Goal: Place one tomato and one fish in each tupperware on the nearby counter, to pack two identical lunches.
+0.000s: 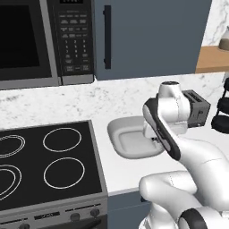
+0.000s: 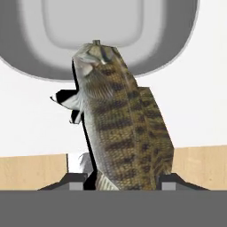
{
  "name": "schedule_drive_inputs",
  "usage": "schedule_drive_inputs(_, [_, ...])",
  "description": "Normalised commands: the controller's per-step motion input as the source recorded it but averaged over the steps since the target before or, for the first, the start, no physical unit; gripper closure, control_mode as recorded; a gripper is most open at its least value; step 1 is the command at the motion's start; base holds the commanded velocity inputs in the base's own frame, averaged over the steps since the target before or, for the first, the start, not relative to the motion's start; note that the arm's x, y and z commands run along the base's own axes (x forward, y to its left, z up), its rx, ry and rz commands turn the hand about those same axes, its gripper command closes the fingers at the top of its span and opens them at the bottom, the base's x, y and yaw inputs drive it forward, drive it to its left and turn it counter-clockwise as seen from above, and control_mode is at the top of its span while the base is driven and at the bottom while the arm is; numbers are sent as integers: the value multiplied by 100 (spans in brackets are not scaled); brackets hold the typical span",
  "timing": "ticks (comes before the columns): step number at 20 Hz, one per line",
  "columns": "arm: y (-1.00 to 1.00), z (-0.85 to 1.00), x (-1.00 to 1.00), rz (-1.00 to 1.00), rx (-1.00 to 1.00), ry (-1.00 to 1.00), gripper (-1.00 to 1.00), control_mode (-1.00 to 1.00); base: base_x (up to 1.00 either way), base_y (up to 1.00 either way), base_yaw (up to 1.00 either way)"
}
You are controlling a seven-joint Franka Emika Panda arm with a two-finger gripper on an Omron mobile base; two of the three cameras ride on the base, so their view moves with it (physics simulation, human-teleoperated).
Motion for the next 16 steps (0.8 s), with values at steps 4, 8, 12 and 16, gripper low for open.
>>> schedule_drive_inputs(4, [0,-92,100,0,0,18,100,-100,0,0,0])
schedule_drive_inputs(8, [0,-86,100,0,0,12,100,-100,0,0,0])
schedule_drive_inputs(12, [0,-10,100,0,2,0,100,-100,0,0,0])
schedule_drive_inputs(16, [-9,-15,83,3,1,2,100,-100,0,0,0])
